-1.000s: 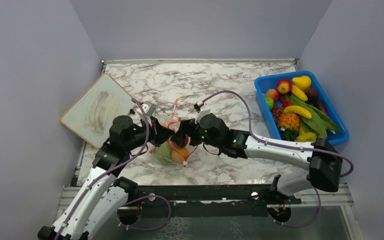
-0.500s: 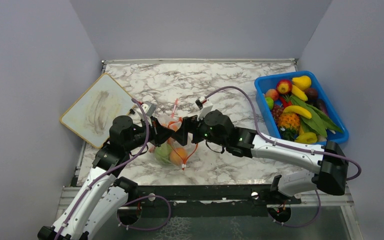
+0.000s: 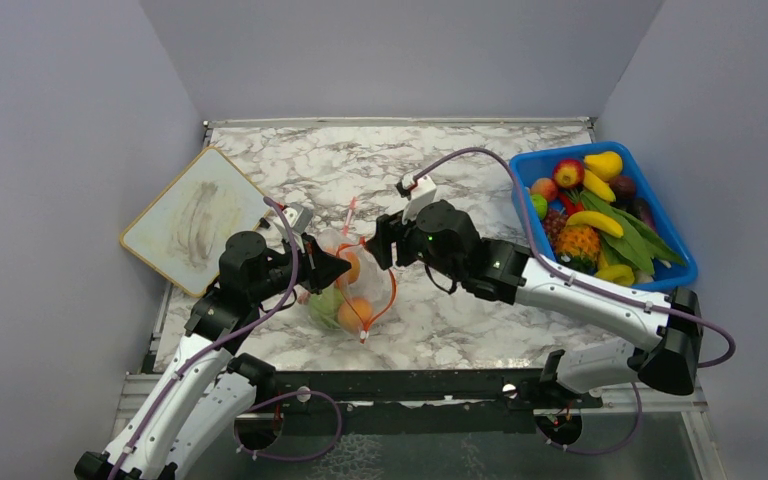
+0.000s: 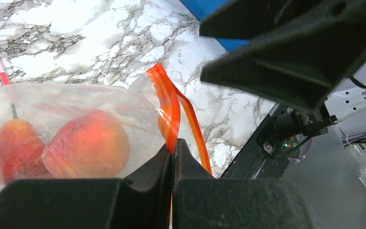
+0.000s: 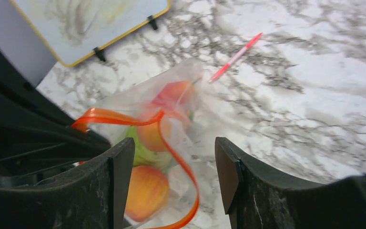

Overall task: Place the food in the zip-top bag and seal the zipper
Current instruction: Pick up the fake fruit from the bin.

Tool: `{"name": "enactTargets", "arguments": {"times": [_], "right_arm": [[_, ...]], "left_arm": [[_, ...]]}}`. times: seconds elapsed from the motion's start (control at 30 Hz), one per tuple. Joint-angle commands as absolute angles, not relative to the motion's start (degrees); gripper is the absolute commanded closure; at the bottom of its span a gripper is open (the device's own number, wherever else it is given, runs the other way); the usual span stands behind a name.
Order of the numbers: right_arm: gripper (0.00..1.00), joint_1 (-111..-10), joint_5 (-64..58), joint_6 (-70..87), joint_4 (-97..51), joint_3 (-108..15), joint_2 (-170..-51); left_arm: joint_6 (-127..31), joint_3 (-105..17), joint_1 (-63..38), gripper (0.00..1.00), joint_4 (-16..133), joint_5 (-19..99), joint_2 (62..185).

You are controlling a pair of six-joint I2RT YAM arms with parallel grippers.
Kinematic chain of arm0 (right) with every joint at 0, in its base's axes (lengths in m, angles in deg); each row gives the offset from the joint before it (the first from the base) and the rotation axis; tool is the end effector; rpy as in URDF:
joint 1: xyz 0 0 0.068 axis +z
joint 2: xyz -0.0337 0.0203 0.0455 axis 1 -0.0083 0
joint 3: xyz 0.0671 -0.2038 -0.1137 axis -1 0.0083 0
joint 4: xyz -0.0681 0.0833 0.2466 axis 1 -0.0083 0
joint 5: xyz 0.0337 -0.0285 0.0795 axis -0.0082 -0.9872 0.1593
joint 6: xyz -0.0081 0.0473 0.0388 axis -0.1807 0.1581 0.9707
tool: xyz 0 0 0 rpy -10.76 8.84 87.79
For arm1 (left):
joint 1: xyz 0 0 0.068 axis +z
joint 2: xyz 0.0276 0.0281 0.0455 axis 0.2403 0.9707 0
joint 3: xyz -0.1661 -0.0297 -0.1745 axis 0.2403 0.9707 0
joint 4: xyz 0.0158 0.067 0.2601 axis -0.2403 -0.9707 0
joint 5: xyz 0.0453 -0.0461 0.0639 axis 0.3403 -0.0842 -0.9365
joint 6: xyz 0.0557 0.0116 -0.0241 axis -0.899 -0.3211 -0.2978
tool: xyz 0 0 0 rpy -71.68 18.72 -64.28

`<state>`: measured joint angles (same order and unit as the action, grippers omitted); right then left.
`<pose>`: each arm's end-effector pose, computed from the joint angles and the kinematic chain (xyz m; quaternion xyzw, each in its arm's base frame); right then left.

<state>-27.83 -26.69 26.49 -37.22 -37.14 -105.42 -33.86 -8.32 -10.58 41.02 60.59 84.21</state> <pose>0.1690 0.2862 0.3046 -0.1919 0.8146 0.2795 0.4707 0.1675 -0.1007 0.2849 0.1466 0.7663 -0.4279 0.4563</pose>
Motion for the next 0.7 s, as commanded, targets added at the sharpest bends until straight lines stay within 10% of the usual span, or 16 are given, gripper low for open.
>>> {"name": "enactTargets", "arguments": {"times": [0.0, 0.67], "right_arm": [[0.39, -31.2, -35.0, 20.6, -41.7, -39.6, -104.0], [0.25, -68.1, -48.6, 9.5, -39.7, -40.0, -109.1]], "left_arm": [[-34.1, -8.0, -10.8, 1.00, 41.6, 61.9, 83.8], [-34.2, -8.0, -10.8, 1.00, 41.5, 62.1, 83.9]]}}
